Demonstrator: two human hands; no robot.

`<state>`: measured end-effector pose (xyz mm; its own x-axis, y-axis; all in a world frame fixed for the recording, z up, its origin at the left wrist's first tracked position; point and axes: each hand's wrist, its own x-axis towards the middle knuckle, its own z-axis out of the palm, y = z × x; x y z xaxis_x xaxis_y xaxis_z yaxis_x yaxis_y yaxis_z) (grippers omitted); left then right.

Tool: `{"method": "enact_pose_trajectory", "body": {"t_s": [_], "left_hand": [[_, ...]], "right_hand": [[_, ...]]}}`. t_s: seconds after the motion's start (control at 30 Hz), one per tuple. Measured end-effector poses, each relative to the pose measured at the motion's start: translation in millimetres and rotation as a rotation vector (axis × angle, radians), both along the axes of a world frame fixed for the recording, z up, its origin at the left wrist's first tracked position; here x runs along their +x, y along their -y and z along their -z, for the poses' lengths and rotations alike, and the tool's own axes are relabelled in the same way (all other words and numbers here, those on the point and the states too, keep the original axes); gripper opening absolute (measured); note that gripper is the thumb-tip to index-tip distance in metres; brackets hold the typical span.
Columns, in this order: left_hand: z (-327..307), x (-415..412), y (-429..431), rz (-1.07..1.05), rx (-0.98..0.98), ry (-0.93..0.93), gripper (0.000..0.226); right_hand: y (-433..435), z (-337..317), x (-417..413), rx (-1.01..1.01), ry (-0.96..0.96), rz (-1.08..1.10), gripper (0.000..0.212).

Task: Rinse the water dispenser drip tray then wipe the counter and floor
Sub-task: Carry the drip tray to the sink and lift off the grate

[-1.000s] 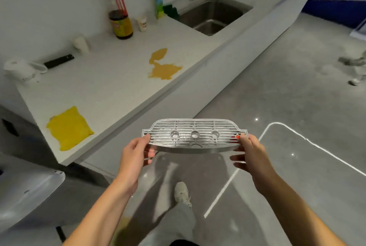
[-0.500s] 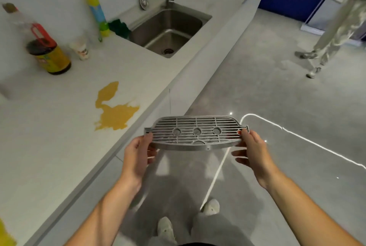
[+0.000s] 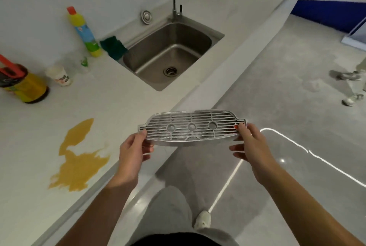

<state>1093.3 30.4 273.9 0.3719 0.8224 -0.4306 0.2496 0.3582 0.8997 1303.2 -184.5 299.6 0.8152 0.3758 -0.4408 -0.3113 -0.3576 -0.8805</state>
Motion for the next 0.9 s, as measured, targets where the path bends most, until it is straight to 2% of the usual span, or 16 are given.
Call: {"method": "enact_pose_trajectory", "body": {"t_s": [0.27, 0.57, 0.7, 0.9], "left_hand": [[23.7, 137.9, -80.2, -0.157, -0.022, 0.022, 0.022], [35.5, 276.1, -186.8, -0.172, 0.053, 0.006, 0.021], [32.2, 322.6, -223.4, -0.226, 0.005, 0.02, 0.021], [36.4, 393.6, -269.4, -0.372, -0.227, 0.295, 0.044]], "right_hand": [[-99.1, 22.1, 153.6, -0.019, 0.023, -0.089, 0.023], [-228.3, 29.8, 308.5, -0.053, 0.034, -0.171, 0.026], [-277.7, 28.9, 362.8, -0.053, -0.012, -0.23, 0.028], [-351.5, 41.5, 448.1, -0.03, -0.038, -0.381, 0.027]]}}
